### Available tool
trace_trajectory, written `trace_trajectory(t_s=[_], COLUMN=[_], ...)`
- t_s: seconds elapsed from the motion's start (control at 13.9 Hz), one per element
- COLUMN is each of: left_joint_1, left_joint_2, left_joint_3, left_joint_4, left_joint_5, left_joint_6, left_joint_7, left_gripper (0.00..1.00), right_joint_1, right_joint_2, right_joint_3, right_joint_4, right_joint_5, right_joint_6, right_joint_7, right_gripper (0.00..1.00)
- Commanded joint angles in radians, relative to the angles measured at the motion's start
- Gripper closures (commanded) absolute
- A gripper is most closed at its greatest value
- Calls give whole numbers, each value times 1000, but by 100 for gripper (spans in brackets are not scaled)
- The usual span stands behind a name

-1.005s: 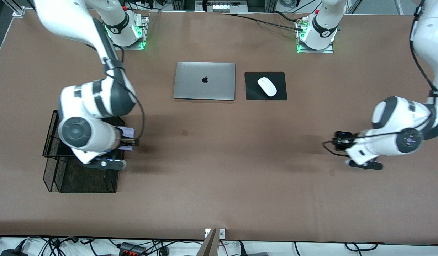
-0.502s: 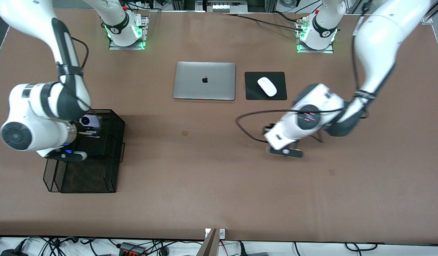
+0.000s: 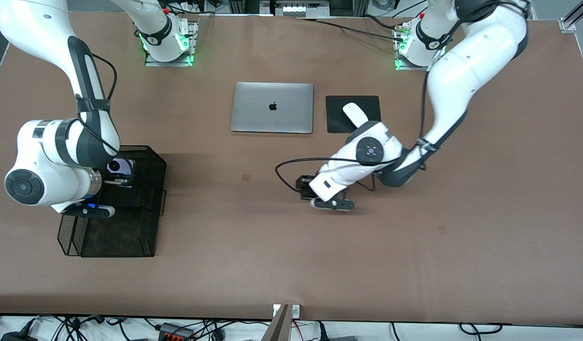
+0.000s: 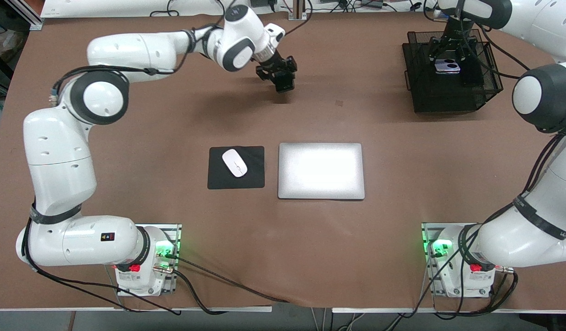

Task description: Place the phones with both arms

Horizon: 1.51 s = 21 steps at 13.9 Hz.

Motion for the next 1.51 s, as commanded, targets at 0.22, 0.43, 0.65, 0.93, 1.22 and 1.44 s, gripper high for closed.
trace_trajectory(t_s=[0.22, 0.43, 0.65, 0.93, 1.22, 1.44], left_joint_1=[-144, -163, -143, -94, 4, 79], left_joint_2=[26, 37, 3, -129, -244, -351], left_joint_3=[111, 111, 111, 110, 108, 101], left_joint_4=[45, 45, 33, 14, 14, 17], left_joint_5=[-10, -10, 8, 7, 10, 8], left_joint_6=[100, 101, 94, -184, -554, -736], left_joint_7=[-69, -72, -64, -64, 53, 225], left_gripper=[80, 68, 0, 0, 0, 0], right_joint_1=[-8, -2, 10, 112, 182, 248], right_joint_2=[-12, -83, -87, -86, -77, -46], right_joint_3=[7, 13, 19, 22, 25, 25], right_joint_4=[8, 17, 109, 108, 105, 105], right_joint_5=[27, 28, 28, 10, 20, 91], right_joint_6=[12, 13, 4, 24, 89, 129], right_joint_7=[6, -7, -11, 74, 79, 82], right_gripper=[0, 0, 0, 0, 0, 0])
